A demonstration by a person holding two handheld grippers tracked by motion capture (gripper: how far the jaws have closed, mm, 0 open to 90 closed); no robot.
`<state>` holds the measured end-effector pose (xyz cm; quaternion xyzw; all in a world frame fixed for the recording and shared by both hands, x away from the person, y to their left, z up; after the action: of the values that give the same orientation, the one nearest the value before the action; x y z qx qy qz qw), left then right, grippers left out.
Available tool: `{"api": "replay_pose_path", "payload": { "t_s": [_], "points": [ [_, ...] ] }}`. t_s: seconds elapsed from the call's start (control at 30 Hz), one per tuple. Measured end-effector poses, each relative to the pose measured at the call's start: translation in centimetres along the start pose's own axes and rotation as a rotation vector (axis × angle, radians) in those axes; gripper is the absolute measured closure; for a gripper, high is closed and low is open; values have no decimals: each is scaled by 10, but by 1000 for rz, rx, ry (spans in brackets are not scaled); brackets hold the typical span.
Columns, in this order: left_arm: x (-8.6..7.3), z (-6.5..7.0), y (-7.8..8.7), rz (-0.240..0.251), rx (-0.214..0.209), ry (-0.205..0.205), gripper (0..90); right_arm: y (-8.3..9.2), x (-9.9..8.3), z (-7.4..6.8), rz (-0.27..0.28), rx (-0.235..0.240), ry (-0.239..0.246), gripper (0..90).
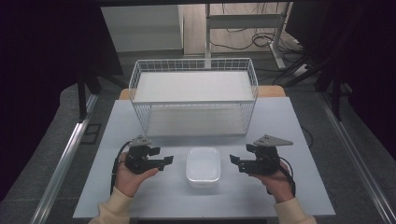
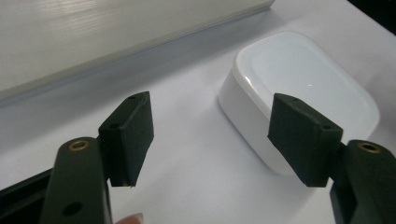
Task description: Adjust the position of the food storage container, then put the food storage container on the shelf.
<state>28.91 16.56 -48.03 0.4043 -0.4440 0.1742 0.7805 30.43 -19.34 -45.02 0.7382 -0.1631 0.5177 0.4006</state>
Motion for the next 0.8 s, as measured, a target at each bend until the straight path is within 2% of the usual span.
{"api": "replay_pose_path", "payload": {
  "t_s": [0.17,0.37,0.47,0.67,0.8],
  "points": [
    [3,3,0,12,-32,60,283,4,7,2,24,17,-23,206],
    [8,5,-7,13,-58,84,284,3,2,7,18,25,-54,213],
    [8,6,-13,9,-75,99,283,-3,0,8,12,43,-88,226],
    [7,11,-29,-21,-140,140,284,-15,-2,-3,-17,95,-102,238],
    [8,16,-36,-32,-170,166,284,-19,-3,-5,-22,106,-110,238]
  ]
}}
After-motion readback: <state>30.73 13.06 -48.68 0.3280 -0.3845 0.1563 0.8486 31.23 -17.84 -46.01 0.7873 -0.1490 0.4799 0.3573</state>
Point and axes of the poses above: each handheld gripper's, and its own axes: y roughly backward along the jaws, x roughly out of its top, z roughly to its right, the point moved 2 cm from there along -y, roughly forward along the jaws, and after that the axes turned 10 degrees about z, right-handed, at the moved point
